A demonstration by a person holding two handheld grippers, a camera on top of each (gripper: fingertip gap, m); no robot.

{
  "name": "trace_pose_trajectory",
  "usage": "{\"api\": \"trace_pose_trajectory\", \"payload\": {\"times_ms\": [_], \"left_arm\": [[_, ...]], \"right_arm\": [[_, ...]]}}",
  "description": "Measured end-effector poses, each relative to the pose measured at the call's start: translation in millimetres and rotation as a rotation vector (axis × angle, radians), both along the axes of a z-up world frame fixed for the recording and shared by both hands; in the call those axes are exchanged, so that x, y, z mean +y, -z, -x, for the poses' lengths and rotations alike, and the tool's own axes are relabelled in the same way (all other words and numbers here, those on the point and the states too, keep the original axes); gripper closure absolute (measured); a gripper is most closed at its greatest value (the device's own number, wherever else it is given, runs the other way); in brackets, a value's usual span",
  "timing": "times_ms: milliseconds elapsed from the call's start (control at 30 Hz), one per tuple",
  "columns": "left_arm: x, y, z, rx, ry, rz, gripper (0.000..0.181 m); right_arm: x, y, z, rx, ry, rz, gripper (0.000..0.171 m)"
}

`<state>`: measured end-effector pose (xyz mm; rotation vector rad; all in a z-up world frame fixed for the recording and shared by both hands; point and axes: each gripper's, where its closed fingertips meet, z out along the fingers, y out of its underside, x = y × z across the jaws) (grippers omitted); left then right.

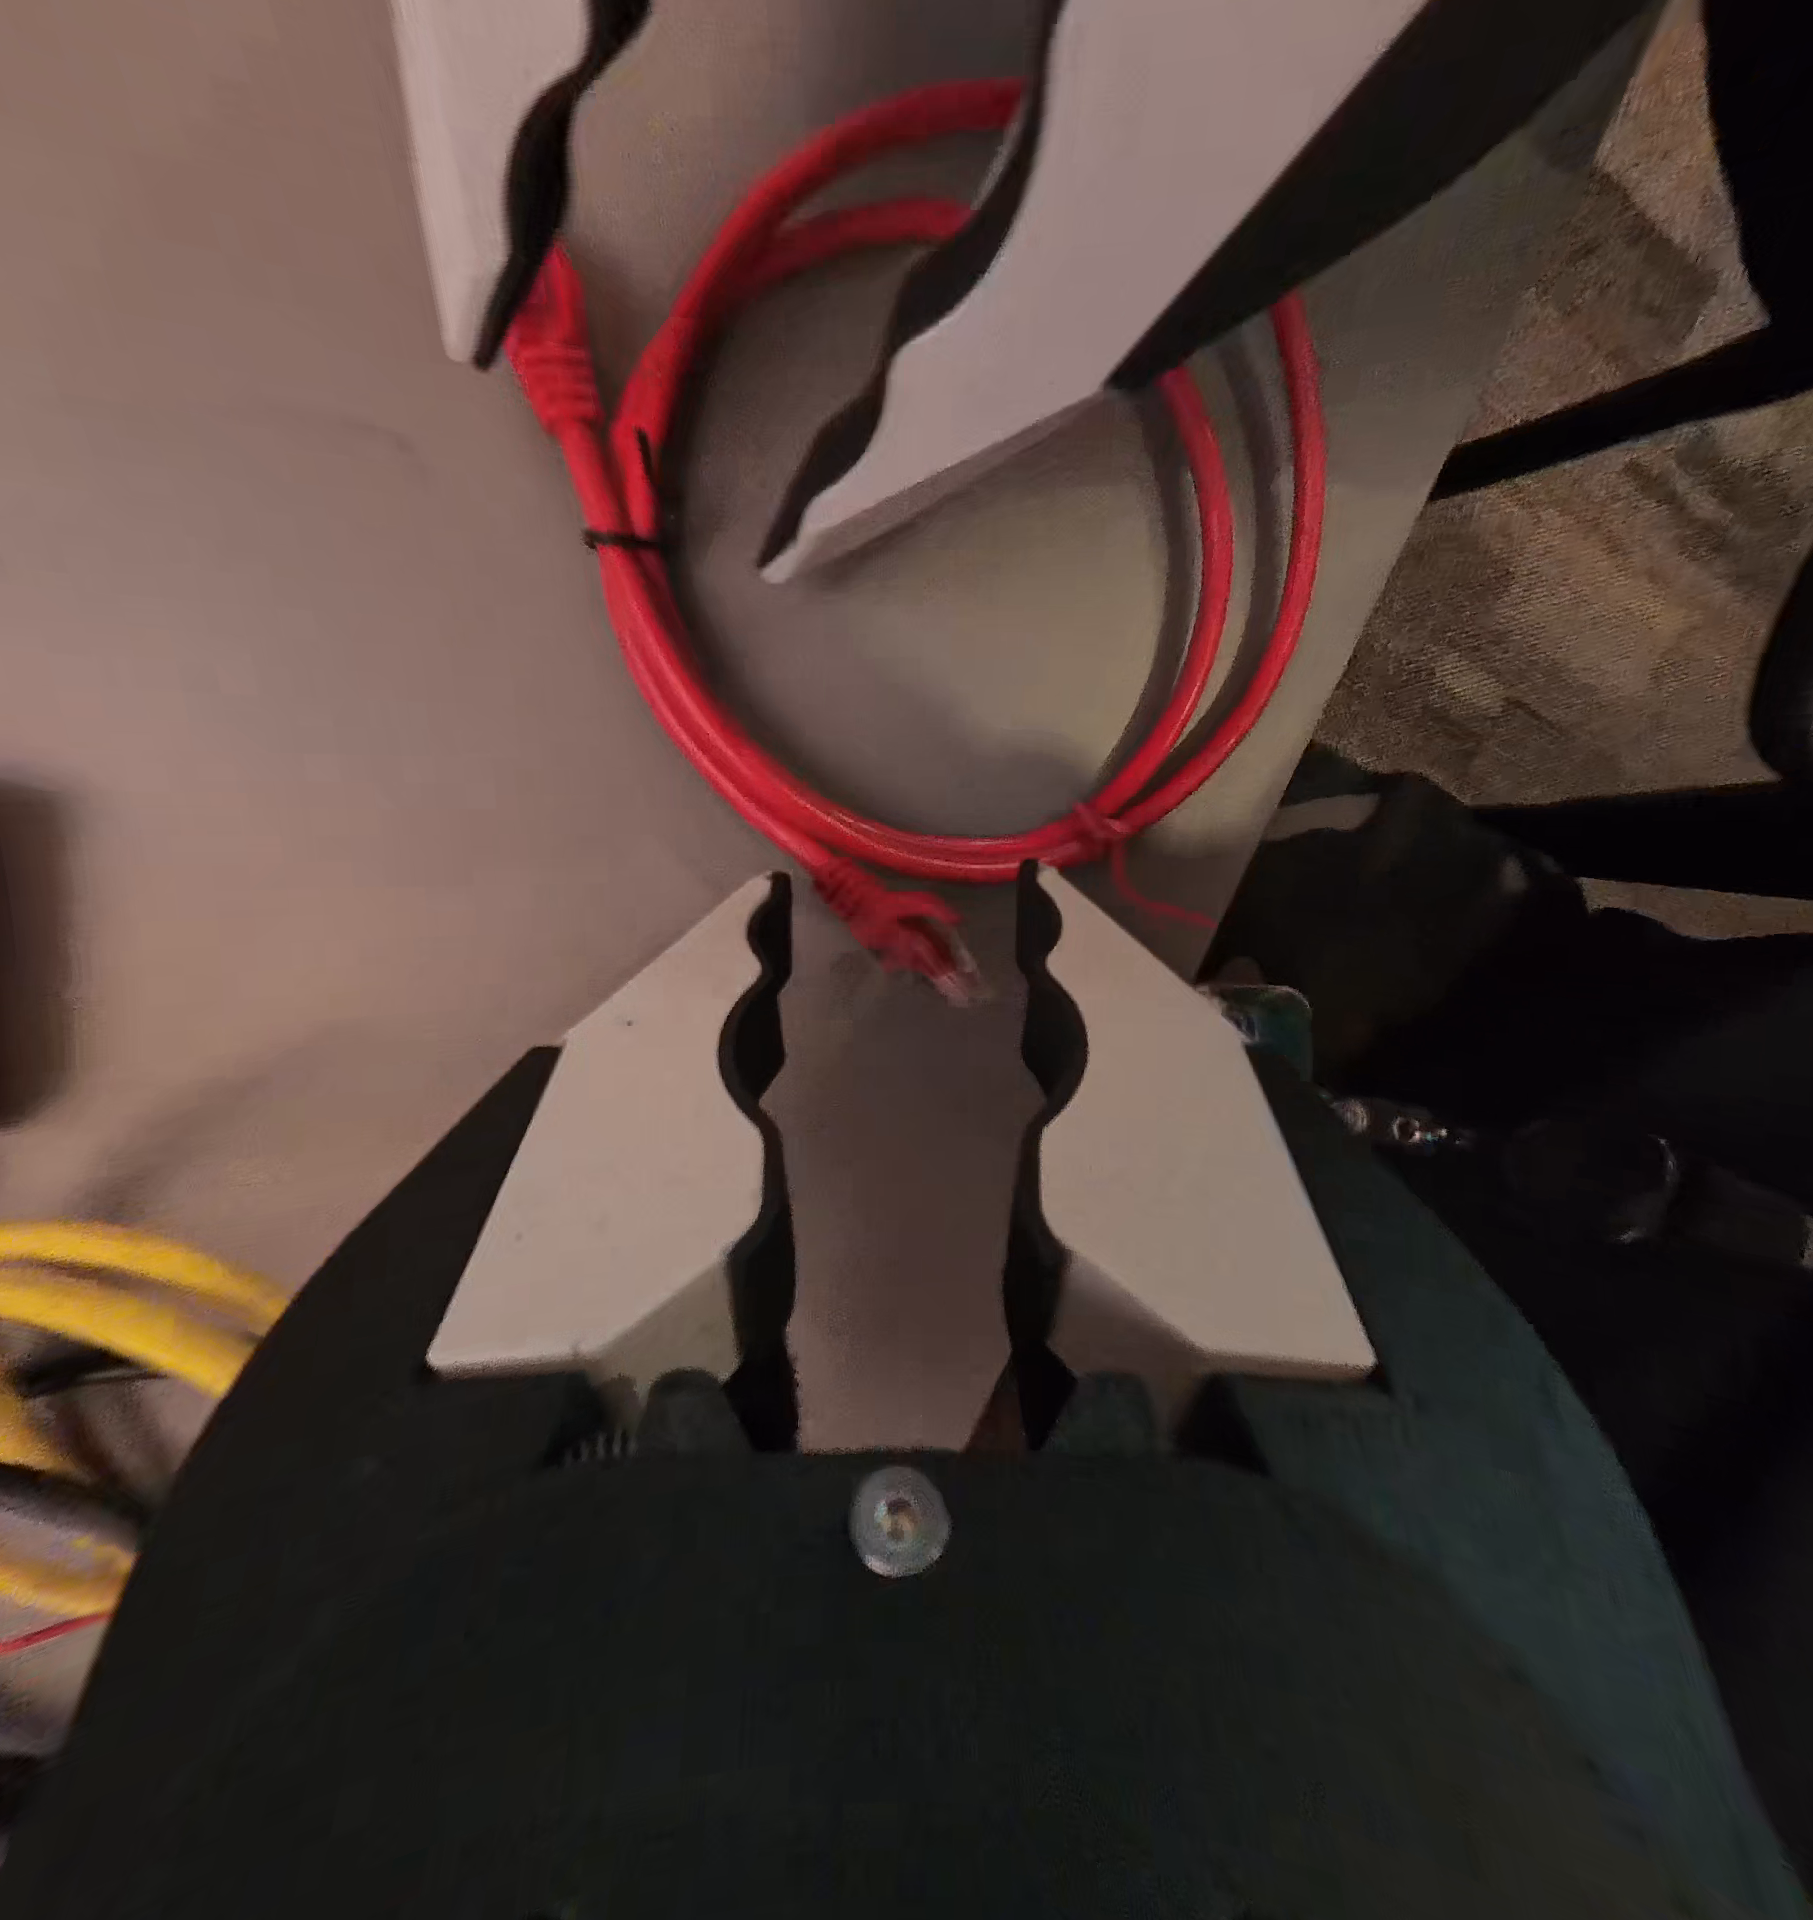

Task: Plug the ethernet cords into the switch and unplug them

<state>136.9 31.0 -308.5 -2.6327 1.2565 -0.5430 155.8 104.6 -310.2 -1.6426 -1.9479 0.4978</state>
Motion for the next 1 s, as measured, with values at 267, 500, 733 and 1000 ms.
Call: {"api": "trace_pose_trajectory", "payload": {"times_ms": [267,500,733,1000], "left_arm": [[-1.8,13.6,-5.4,-0.049,-0.066,-0.009,0.153],[2.3,-2.9,-4.9,-0.148,-0.067,-0.048,0.155],[-4.3,-42.6,-14.9,-0.334,0.003,-0.106,0.156],[-23.7,-73.9,-24.3,-0.441,0.087,-0.178,0.158]], "right_arm": [[3.2,15.9,4.5,-0.072,-0.079,-0.052,0.154],[13.3,15.1,1.1,-0.042,-0.027,-0.098,0.155],[34.1,6.1,1.4,-0.001,0.054,-0.199,0.154],[66.7,-4.1,-6.3,0.046,0.199,-0.167,0.153]]}}
